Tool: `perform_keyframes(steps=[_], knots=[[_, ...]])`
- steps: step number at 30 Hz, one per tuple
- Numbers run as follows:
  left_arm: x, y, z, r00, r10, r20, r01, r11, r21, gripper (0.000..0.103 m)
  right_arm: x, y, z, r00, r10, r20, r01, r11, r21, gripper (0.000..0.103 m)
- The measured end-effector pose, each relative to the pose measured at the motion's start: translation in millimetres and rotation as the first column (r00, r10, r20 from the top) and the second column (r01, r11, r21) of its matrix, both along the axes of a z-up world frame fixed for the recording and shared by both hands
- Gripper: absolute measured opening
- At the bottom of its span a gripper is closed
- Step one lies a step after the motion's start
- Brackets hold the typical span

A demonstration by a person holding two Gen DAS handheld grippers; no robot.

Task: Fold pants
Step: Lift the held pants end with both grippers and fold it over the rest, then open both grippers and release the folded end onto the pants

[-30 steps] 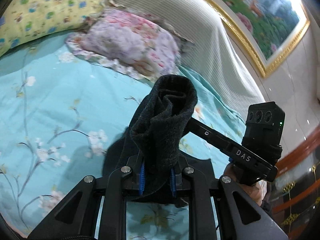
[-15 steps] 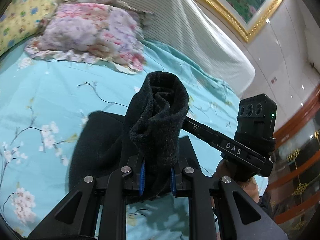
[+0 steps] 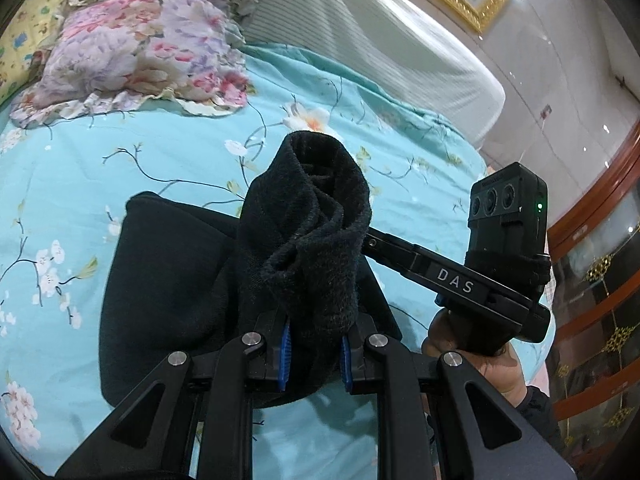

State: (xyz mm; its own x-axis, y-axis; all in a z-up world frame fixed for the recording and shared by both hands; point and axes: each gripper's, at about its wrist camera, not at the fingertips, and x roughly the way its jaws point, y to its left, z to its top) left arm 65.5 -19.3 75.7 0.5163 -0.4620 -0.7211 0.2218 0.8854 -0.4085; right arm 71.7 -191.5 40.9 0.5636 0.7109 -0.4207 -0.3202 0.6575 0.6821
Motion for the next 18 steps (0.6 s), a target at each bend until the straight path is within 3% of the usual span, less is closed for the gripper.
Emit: perform_keyframes(steps=[10,15,18], knots=[[3,-24,-14,0.999,-0.045,0.005,0.044,0.998,0.048,0.019,-3,-14,-18,0.998,-0.035,-0.044,0.035,0.999,-0.003,0.006],[6,-37,-25,0.997,-0.076,0.002,0.076,0.994,0.074,0.027,-7,-20,-22,0.994,-0.088,-0.065,0.083,0.994,-0.077,0.007],[5,-43,-31,0.996,-0.092,0.004,0.091,0.993,0.079,0.030,-14,-33,-20,0.987,-0.145,-0.066,0.141,0.987,-0.073,0.007]])
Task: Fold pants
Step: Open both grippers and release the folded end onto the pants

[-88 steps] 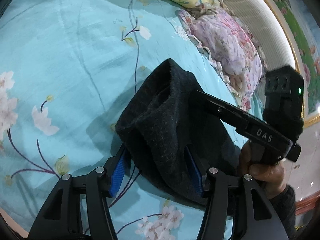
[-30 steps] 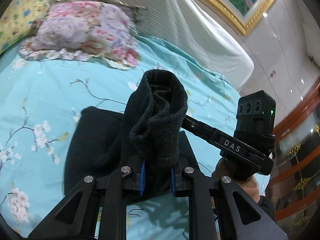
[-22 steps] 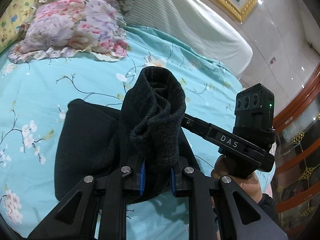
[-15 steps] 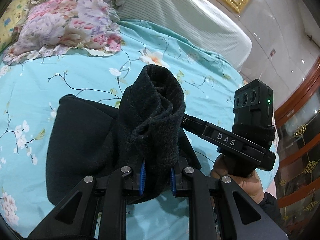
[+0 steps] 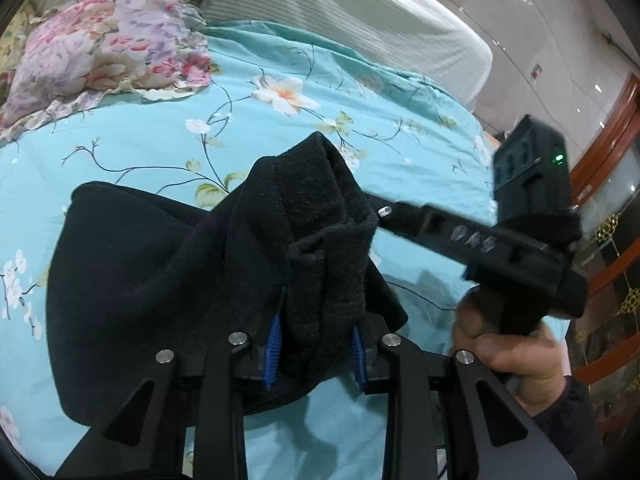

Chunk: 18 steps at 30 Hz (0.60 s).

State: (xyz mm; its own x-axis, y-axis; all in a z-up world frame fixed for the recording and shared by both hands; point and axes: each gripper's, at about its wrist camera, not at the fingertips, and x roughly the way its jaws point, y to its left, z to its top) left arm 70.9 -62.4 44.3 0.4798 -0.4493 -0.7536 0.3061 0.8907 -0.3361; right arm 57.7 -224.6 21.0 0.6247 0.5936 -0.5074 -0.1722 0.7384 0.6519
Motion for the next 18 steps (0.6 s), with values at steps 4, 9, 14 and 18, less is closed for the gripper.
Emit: perform_keyframes(steps=[4,9,14,18], knots=[[-4,-2,1,1.000,-0.029,0.012,0.029,0.999,-0.029,0.052,-14,-20,4,0.995,-0.096,-0.017,0.096,0.995,0.009,0.022],[-9,-6,3,0.996,-0.084,0.001,0.083,0.994,-0.077,0.061,-38,-32,7,0.980,-0.197,-0.014,0.197,0.980,0.034,0.088],[-13,3,12,0.997,-0.072,0.008,0.073,0.992,-0.105,0.065,-58,-31,13,0.972,-0.235,-0.003,0.235,0.971,0.036,0.088],[-15,15,19,0.999,-0.045,0.011,0.046,0.992,-0.115,0.067,-65,-25,17,0.971,-0.238,-0.009,0.238,0.971,0.022,0.088]])
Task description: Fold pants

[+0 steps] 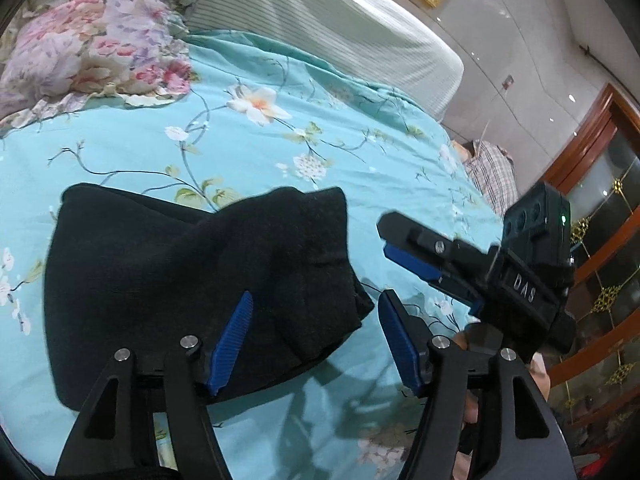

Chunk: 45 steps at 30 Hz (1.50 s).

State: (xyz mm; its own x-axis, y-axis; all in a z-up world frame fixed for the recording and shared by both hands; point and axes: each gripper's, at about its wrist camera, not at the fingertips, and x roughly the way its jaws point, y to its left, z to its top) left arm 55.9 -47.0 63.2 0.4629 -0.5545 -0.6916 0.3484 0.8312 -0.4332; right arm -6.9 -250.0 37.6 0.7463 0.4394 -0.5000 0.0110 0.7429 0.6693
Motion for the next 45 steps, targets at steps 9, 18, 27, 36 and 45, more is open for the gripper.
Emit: perform_keyframes(steps=[9,18,27,36,45], knots=[[-3,40,4,0.995,0.098,-0.009,-0.098,0.995,0.000,0.070,-8,21,5,1.000,0.015,-0.020,-0.017,0.997,-0.077,0.088],[-6,85,-4,0.980,0.199,-0.034,-0.198,0.980,0.007,0.072,-15,36,0,0.998,0.007,-0.059,-0.013,0.995,-0.099,0.088],[-7,113,-13,0.963,0.261,-0.061,-0.261,0.965,0.006,0.073,-19,46,-3,0.997,0.000,-0.076,-0.008,0.994,-0.111,0.088],[-3,129,-20,0.953,0.291,-0.087,-0.293,0.956,-0.010,0.076,-16,52,-7,0.996,0.004,-0.089,-0.015,0.992,-0.125,0.088],[2,131,-29,0.946,0.303,-0.119,-0.307,0.952,-0.014,0.078,-10,50,-15,0.993,0.004,-0.119,-0.018,0.993,-0.116,0.089]])
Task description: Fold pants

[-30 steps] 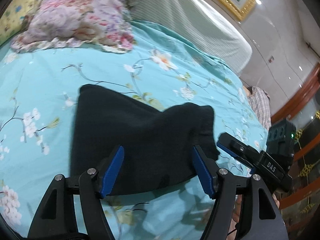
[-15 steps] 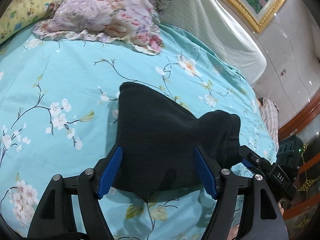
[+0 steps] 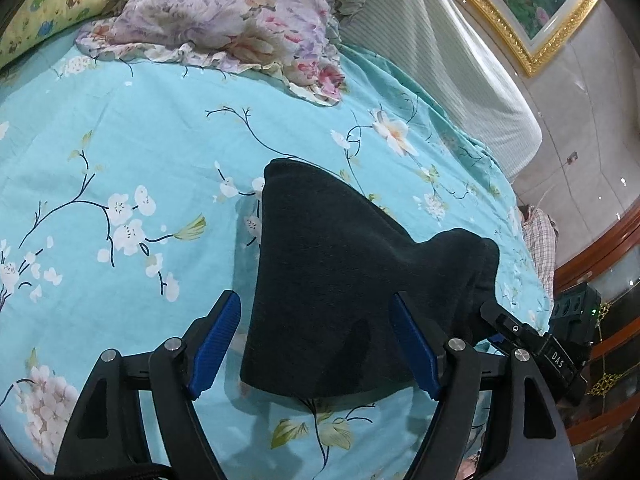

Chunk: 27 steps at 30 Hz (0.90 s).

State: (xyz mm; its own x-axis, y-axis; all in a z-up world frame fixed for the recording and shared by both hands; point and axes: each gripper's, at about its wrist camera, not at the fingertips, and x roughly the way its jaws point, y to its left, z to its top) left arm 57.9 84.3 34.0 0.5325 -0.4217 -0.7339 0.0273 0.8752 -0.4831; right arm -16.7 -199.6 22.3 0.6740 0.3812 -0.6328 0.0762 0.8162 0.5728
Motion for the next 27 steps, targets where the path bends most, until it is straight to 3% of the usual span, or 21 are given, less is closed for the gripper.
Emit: perform_keyframes(steps=[17,19,21,24,27], knots=[[23,0,-40,0.997,0.015,-0.078,-0.016,1.000,-0.016,0.080,18,-8,-22,0.997,0.035,-0.063,-0.033,0.999,0.040,0.088],[25,0,-42,0.997,0.015,-0.076,-0.016,1.000,-0.023,0.079,21,-11,-22,0.997,0.042,-0.065,-0.038,0.997,0.064,0.083],[26,-2,-43,0.997,0.009,-0.071,-0.010,1.000,-0.016,0.077,23,-14,-25,0.996,0.059,-0.067,-0.052,0.994,0.096,0.070],[28,-7,-42,0.998,-0.027,-0.062,0.025,0.999,-0.039,0.057,25,-14,-29,0.995,0.064,-0.072,-0.055,0.991,0.119,0.066],[29,-13,-36,0.998,-0.052,-0.043,0.050,0.998,-0.031,0.046,24,-11,-27,0.995,0.062,-0.074,-0.054,0.993,0.105,0.057]])
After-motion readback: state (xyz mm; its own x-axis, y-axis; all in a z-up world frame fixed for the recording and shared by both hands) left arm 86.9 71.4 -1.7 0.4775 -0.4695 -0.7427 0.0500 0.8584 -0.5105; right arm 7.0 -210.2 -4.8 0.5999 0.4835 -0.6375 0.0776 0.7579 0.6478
